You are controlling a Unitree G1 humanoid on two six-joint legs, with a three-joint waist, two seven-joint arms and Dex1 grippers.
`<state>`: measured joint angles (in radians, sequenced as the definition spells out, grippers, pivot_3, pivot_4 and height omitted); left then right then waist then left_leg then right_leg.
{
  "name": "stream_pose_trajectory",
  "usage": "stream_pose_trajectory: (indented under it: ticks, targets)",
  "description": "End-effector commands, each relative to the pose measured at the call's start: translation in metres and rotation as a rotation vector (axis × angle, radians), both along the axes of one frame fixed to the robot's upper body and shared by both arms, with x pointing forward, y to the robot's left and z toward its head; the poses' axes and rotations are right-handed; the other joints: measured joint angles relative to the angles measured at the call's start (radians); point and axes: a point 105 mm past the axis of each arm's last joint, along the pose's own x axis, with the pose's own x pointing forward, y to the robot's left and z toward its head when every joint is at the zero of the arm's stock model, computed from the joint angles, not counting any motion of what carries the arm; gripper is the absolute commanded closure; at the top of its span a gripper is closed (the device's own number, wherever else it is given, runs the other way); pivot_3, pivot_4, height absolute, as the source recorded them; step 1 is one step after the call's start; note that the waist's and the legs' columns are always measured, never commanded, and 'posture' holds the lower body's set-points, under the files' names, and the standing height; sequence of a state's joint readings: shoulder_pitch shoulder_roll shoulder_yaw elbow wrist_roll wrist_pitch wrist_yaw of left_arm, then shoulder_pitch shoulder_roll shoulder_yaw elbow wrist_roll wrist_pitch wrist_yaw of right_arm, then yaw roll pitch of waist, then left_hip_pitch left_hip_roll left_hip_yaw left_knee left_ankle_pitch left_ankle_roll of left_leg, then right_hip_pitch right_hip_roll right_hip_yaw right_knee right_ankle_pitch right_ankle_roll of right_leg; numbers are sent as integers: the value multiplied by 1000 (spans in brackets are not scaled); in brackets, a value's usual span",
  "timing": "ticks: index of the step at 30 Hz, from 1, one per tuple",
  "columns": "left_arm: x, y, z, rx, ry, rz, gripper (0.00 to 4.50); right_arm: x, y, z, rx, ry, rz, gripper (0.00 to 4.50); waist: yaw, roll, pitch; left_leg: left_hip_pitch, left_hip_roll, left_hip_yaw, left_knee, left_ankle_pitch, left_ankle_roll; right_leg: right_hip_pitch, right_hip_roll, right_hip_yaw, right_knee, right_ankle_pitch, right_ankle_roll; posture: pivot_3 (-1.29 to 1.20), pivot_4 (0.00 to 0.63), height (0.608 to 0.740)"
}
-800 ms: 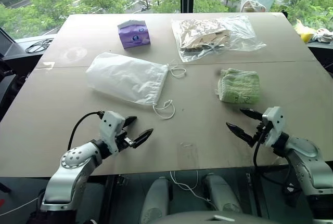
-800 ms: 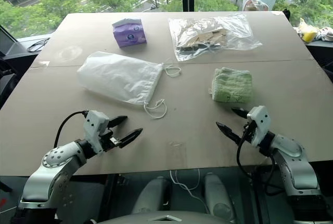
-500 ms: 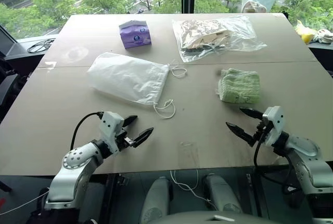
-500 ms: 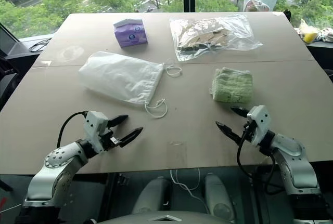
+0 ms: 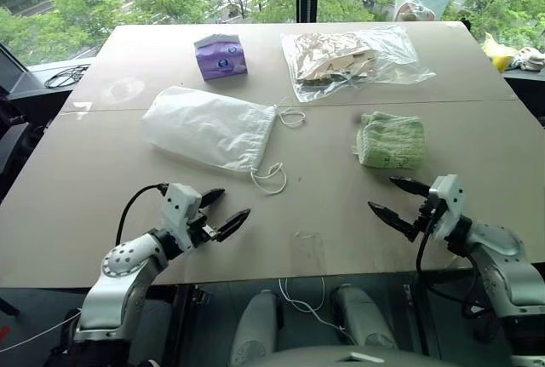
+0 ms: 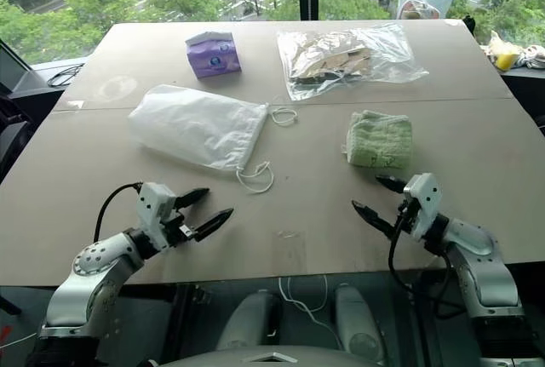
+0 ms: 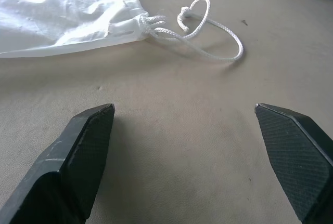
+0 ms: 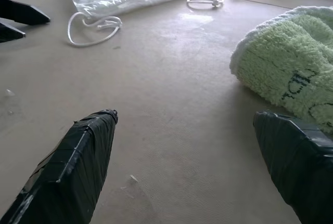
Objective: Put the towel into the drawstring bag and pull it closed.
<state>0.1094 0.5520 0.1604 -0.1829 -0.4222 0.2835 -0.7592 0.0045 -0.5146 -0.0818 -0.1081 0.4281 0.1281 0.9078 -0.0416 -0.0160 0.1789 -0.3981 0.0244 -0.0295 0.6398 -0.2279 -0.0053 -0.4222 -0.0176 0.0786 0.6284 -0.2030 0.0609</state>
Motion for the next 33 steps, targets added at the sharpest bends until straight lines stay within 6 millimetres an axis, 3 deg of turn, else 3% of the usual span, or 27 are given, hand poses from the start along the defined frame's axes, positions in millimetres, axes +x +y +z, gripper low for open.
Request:
stream_pose_trajectory:
  ticks: [1, 7, 13, 17, 21, 26, 33]
  targets:
    - [11, -2, 16, -32, -32, 36, 31, 2, -6, 36, 40, -102, 48, 0, 1, 0, 0, 0, 0, 0, 1, 0, 0, 0, 0, 0, 0, 0, 0, 0, 150, 740]
    - [42, -24, 53, -50, -171, 102, 31, 8, -4, 81, 82, -182, 128, 0, 3, -1, 1, -2, 0, -1, 4, 0, 0, 1, 0, 0, 1, 0, 0, 0, 150, 740]
    - [66, -66, 83, -150, -240, 214, 31, 5, 0, 93, 34, -192, 188, 0, 8, -2, 0, -2, -2, -4, 4, 0, 0, 4, 0, -1, 0, 3, 4, 0, 150, 740]
    - [78, -90, 85, -115, -250, 311, 31, 5, 1, 93, 24, -185, 191, 0, 6, -3, 1, -3, -3, -5, 4, 0, 0, 4, 0, -1, 0, 3, 5, 0, 150, 740]
    - [95, -82, 72, 27, -255, 533, 31, 4, 4, 90, 22, -181, 194, 0, 3, -3, 1, -1, -3, -5, 4, 0, 0, 5, 1, -1, 0, 3, 5, 0, 150, 740]
    - [104, -72, 58, 182, -274, 651, 31, 2, 6, 89, 24, -178, 191, 0, 3, -3, 1, -1, -3, -5, 5, 0, 0, 6, 1, -1, 0, 3, 6, 0, 150, 740]
    - [110, -62, 42, 306, -294, 649, 31, 2, 4, 89, 19, -182, 171, 0, 5, -3, 1, -1, -3, -5, 6, 0, 0, 6, 1, -2, 0, 4, 6, 0, 150, 740]
